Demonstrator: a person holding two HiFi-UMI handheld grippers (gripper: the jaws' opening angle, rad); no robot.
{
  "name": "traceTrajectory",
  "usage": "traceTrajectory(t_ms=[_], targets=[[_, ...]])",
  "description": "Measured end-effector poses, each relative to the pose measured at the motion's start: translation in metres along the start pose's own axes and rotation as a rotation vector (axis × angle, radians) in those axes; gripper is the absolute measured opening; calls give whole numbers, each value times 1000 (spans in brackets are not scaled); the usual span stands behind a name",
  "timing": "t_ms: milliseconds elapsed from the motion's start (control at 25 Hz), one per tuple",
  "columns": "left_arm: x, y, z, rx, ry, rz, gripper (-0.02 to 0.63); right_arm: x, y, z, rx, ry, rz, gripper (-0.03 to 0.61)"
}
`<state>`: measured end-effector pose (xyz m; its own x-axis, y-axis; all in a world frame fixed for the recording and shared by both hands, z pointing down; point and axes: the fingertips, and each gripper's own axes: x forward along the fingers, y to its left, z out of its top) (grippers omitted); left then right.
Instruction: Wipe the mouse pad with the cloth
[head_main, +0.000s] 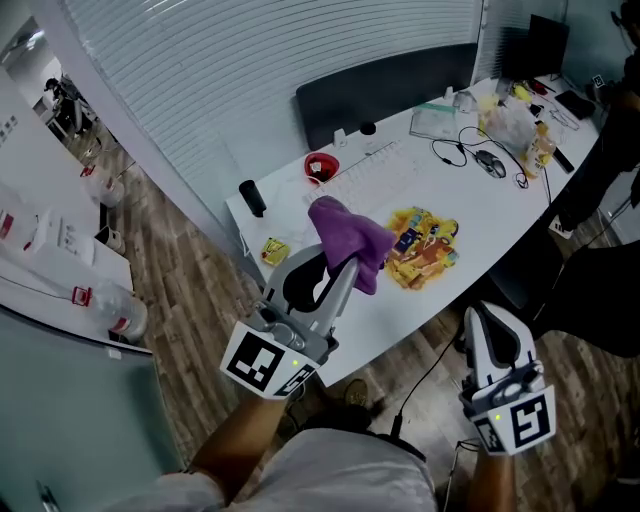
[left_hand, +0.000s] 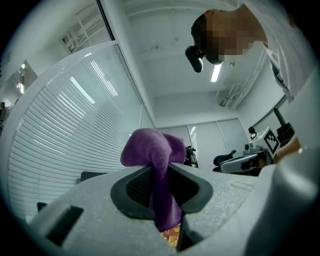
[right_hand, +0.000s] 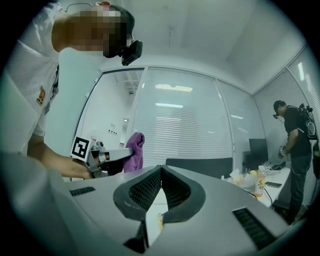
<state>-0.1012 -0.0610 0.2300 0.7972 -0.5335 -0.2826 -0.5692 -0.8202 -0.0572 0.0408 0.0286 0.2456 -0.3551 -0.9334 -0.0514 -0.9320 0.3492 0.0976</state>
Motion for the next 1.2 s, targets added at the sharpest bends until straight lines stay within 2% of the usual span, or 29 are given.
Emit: traceTrajectory(t_ms=[320, 640, 960, 1200], targets=[[36, 33, -27, 0, 52, -24, 81, 34, -24, -22, 19, 34, -17, 11], [65, 46, -51, -20, 107, -52, 81, 52, -42, -36, 21, 84, -39, 12], [90, 51, -73, -38, 161, -55, 81, 68, -61, -54, 32, 133, -22, 12], [114, 51, -101, -26, 248, -63, 81, 85, -80, -78, 50, 168, 22, 12]])
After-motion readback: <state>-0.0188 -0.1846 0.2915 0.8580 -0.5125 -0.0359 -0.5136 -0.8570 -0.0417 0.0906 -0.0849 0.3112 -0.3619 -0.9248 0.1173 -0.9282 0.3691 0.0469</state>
